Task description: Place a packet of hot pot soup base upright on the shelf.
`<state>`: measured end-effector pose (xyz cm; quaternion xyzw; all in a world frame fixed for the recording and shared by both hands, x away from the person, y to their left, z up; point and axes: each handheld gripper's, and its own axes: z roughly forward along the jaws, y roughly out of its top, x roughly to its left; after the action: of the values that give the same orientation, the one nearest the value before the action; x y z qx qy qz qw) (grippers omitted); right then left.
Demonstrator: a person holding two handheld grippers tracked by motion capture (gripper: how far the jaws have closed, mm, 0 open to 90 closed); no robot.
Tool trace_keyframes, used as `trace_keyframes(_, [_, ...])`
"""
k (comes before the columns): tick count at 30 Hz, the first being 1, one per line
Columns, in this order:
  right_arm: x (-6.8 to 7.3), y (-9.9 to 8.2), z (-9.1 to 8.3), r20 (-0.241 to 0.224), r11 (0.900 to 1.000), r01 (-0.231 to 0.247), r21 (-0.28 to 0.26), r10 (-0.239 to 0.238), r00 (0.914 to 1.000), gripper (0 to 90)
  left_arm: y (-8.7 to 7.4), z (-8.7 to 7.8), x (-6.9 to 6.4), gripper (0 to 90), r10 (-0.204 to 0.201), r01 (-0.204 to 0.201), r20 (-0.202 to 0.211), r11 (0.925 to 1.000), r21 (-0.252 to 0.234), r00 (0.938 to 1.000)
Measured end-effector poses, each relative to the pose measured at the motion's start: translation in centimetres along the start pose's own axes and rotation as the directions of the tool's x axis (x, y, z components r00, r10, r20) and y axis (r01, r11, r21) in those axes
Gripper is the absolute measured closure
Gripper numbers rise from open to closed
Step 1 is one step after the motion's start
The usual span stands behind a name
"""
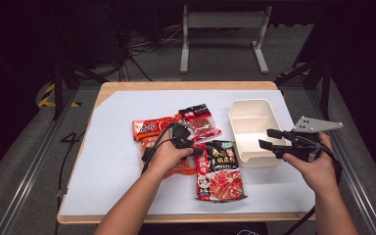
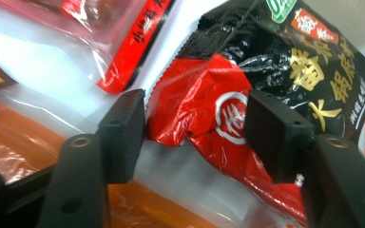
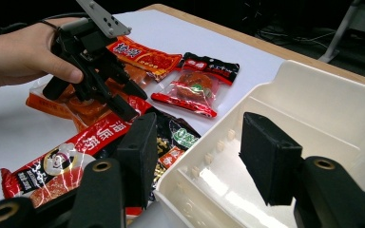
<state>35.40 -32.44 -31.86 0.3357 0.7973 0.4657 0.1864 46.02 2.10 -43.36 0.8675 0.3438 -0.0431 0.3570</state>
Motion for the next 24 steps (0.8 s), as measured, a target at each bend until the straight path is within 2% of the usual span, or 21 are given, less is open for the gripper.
trace_keyframes(4, [0.0, 0.0, 0.1, -0.003, 1.0, 0.0, 0.0, 0.0, 1.0, 47.0, 0.1, 0.2, -0.2, 50.8, 0.018, -0.018, -0.005, 0.9994, 0.029, 0.9998])
trace_keyframes(8, [0.1, 0.0, 0.1, -0.003, 1.0, -0.002, -0.001, 0.002, 1.0, 46.7, 0.0, 0.2, -0.3, 56.2, 0.01, -0.01, 0.011, 0.9992, 0.038, 0.9999])
trace_keyframes(9, [0.1, 0.1, 0.1, -0.004, 1.0, 0.001, 0.0, -0.001, 1.0, 46.6, -0.1, 0.3, -0.3, 65.7, -0.02, 0.018, 0.035, 0.9989, 0.043, 0.9992])
trace_keyframes(11, [0.2, 0.1, 0.2, -0.001, 1.0, 0.005, -0.001, -0.005, 1.0, 46.7, -0.1, 0.3, -0.1, 72.7, -0.046, 0.043, 0.053, 0.9981, 0.044, 0.9976])
trace_keyframes(14, [0.2, 0.1, 0.2, -0.002, 1.0, 0.009, -0.002, -0.009, 1.0, 46.8, -0.2, 0.2, -0.2, 77.5, -0.064, 0.063, 0.049, 0.9974, 0.035, 0.9967])
trace_keyframes(20, [0.1, 0.1, 0.2, 0.004, 1.0, 0.007, 0.0, -0.007, 1.0, 47.2, -0.7, -0.1, 0.0, 83.9, -0.115, 0.117, 0.081, 0.9931, -0.014, 0.99])
trace_keyframes(22, [0.1, 0.0, 0.2, 0.003, 1.0, 0.005, 0.0, -0.005, 1.0, 47.2, -0.7, -0.3, -0.2, 85.0, -0.122, 0.124, 0.072, 0.9921, -0.021, 0.99])
trace_keyframes(24, [0.0, 0.0, 0.2, 0.003, 1.0, 0.006, 0.0, -0.006, 1.0, 47.3, -0.8, -0.8, -0.3, 85.4, -0.145, 0.148, 0.085, 0.9884, -0.031, 0.9857])
